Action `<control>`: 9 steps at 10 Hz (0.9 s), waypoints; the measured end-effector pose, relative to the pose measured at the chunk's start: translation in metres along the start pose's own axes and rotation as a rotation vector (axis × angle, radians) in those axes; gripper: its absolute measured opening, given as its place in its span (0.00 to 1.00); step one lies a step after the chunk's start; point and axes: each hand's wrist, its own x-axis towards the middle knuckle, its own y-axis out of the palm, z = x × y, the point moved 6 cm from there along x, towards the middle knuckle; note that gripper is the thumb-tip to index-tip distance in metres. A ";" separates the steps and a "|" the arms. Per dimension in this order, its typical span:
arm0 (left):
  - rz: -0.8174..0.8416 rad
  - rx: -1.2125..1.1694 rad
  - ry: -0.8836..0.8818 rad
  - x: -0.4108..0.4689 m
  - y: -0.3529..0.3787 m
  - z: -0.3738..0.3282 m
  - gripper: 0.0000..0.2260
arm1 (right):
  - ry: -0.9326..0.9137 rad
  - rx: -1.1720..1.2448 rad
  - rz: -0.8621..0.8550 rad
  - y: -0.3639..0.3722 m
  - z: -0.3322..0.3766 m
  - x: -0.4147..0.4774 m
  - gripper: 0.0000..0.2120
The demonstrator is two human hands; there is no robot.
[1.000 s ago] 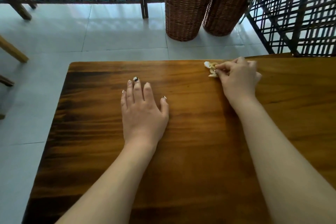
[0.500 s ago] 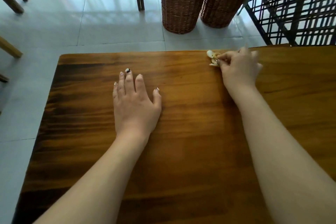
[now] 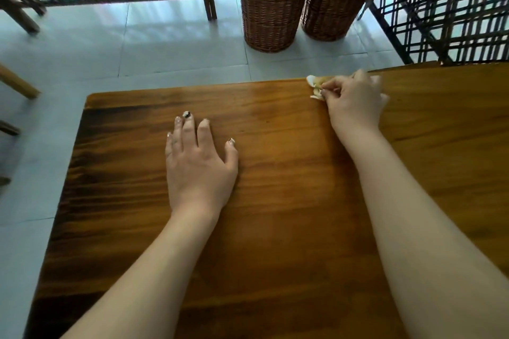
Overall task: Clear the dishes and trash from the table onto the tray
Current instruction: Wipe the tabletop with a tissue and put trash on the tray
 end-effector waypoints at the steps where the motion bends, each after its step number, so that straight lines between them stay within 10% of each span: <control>1: 0.003 -0.001 -0.006 -0.001 -0.001 -0.001 0.27 | -0.074 -0.007 0.010 -0.002 -0.002 -0.035 0.09; 5: -0.015 -0.006 -0.016 0.000 -0.002 -0.001 0.26 | -0.424 -0.018 0.162 0.043 0.122 -0.042 0.11; 9: -0.031 -0.012 -0.004 0.000 -0.001 -0.001 0.26 | 0.015 -0.029 0.006 0.009 0.041 -0.027 0.10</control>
